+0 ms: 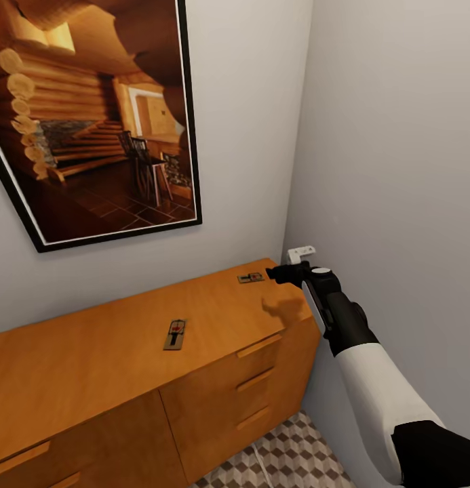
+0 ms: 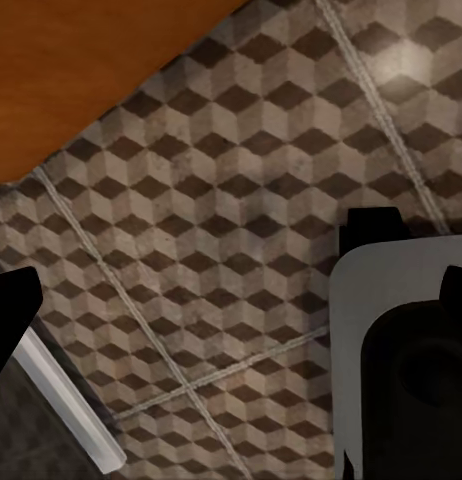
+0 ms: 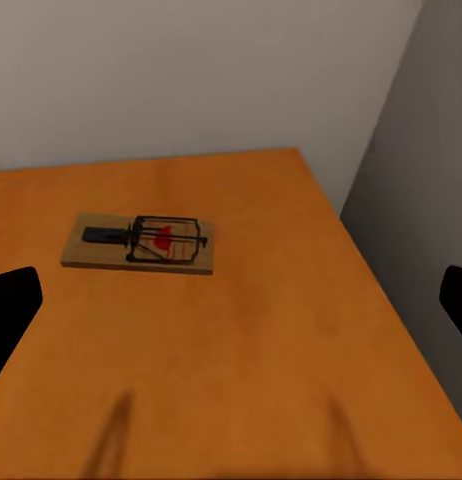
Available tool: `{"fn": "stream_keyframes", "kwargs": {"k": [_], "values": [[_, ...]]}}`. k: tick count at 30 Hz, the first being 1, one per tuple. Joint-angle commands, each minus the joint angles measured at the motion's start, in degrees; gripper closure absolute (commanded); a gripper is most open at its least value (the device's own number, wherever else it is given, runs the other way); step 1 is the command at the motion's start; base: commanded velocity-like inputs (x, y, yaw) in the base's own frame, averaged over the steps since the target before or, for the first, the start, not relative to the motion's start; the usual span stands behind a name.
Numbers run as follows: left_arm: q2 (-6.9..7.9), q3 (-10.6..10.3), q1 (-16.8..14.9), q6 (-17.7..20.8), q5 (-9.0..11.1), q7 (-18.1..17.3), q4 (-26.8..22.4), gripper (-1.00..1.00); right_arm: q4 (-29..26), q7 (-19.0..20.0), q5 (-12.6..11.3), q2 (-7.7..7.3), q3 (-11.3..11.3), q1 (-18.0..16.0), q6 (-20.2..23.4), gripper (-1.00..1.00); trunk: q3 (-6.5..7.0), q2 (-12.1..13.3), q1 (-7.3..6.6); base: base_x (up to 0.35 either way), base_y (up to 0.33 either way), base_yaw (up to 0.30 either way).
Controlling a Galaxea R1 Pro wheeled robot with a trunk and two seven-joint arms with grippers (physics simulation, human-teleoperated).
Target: Take the four mousetraps from the cabinet in the bathroom and place them on the bathroom floor. Make sure all four end up on the same floor surface, and ensure that at least two of them are either under or directly next to the same bathroom sink.
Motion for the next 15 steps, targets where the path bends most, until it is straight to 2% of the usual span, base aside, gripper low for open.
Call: {"fn": "stream_keyframes", "kwargs": {"k": [1,15], "values": [[-0.03,-0.5,0.0,-0.2,0.5,0.0,0.2,-1.0,-0.1,0.6,0.6,0.04,0.0,0.0,0.0,-1.0,-0.06,0.0,0.0,0.007,0.0,0.0],[0.02,-0.5,0.0,-0.1,0.5,0.0,0.1,-1.0,-0.1,0.8,0.6,0.1,0.0,0.0,-0.5,-1.0,-0.06,0.0,0.0,0.001,0.0,0.0]]}}
